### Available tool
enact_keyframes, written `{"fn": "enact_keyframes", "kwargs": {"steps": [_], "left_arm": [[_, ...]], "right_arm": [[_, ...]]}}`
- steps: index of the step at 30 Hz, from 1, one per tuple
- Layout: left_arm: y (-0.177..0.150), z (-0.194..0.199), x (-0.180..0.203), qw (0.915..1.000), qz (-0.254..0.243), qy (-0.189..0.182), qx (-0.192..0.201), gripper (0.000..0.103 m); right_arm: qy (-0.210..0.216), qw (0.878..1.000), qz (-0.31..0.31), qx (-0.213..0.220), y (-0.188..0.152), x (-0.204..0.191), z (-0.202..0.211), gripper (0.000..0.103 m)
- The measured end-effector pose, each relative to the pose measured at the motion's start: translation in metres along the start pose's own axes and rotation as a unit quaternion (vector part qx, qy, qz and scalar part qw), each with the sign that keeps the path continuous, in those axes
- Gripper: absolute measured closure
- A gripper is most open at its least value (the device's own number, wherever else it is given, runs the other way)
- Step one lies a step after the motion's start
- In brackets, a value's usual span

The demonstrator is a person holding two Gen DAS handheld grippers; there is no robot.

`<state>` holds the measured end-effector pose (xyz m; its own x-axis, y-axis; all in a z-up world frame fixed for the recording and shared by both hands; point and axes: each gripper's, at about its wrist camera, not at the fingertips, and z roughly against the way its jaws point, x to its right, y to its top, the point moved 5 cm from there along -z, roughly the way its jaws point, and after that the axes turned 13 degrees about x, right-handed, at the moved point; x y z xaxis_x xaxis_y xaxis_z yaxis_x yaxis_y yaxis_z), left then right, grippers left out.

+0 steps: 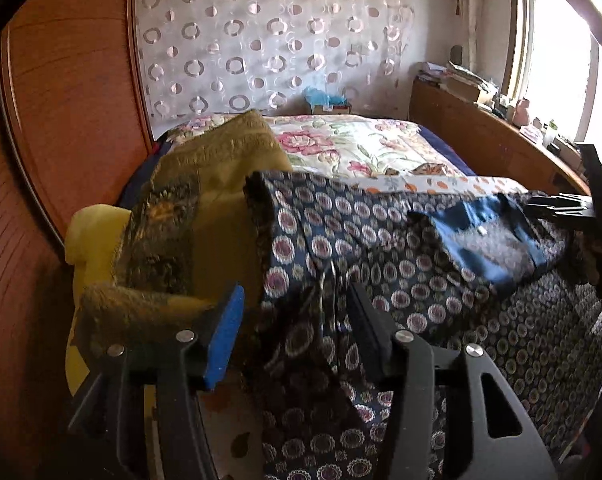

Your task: Fold small clothes

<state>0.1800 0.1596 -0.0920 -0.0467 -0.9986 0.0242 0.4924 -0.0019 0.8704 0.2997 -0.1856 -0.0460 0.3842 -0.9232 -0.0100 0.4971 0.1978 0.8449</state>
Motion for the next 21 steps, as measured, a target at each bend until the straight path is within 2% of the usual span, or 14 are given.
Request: {"fn": "enact_keyframes", "kwargs": {"steps": [4, 5, 6, 7, 8, 9, 14, 17, 18, 19, 21], "left_arm": [[-0.009, -0.002, 0.002, 1.0, -0.005, 0.003, -0.005, 0.049], [-0.01, -0.002, 0.002, 1.0, -0.005, 0.003, -0.005, 0.049], [-0.012, -0.001, 0.003, 1.0, -0.007, 0.004, -0.005, 0.049], [-0.013, -0.001, 0.002, 1.0, -0.008, 0.004, -0.004, 0.049], [-0.015, 0.001, 0.002, 0.9999, -0.009, 0.005, -0.001, 0.049], [-0.016, 0.002, 0.003, 0.9999, -0.009, 0.006, 0.001, 0.049], [-0.02, 0.011, 0.003, 0.9999, -0.002, 0.006, 0.01, 0.049], [-0.023, 0.016, 0.004, 0.9999, 0.001, 0.004, 0.011, 0.06], [-0.023, 0.017, 0.004, 0.9999, 0.001, 0.002, 0.013, 0.065], [-0.025, 0.017, 0.006, 0.9999, -0.002, 0.002, 0.013, 0.075], [-0.027, 0.018, 0.005, 0.9999, -0.007, 0.01, 0.011, 0.086]], "right_arm": [[-0.006, 1.0, 0.003, -0.026, -0.001, 0.002, -0.017, 0.046], [-0.006, 0.999, 0.002, -0.031, -0.001, 0.004, -0.02, 0.052], [-0.007, 0.999, 0.005, -0.037, -0.003, 0.004, -0.021, 0.066], [-0.013, 0.999, 0.014, -0.037, -0.003, 0.004, -0.025, 0.073], [-0.017, 0.999, 0.023, -0.032, -0.002, 0.003, -0.021, 0.092], [-0.009, 0.999, 0.022, -0.028, 0.0, 0.004, -0.017, 0.099], [0.016, 0.999, 0.036, 0.036, 0.004, -0.005, 0.029, 0.1], [0.027, 0.996, 0.043, 0.073, -0.001, -0.009, 0.066, 0.1], [0.029, 0.995, 0.044, 0.084, -0.004, -0.011, 0.08, 0.1], [0.031, 0.994, 0.044, 0.092, -0.006, -0.012, 0.091, 0.1], [0.031, 0.993, 0.05, 0.102, -0.016, -0.015, 0.108, 0.1]]}}
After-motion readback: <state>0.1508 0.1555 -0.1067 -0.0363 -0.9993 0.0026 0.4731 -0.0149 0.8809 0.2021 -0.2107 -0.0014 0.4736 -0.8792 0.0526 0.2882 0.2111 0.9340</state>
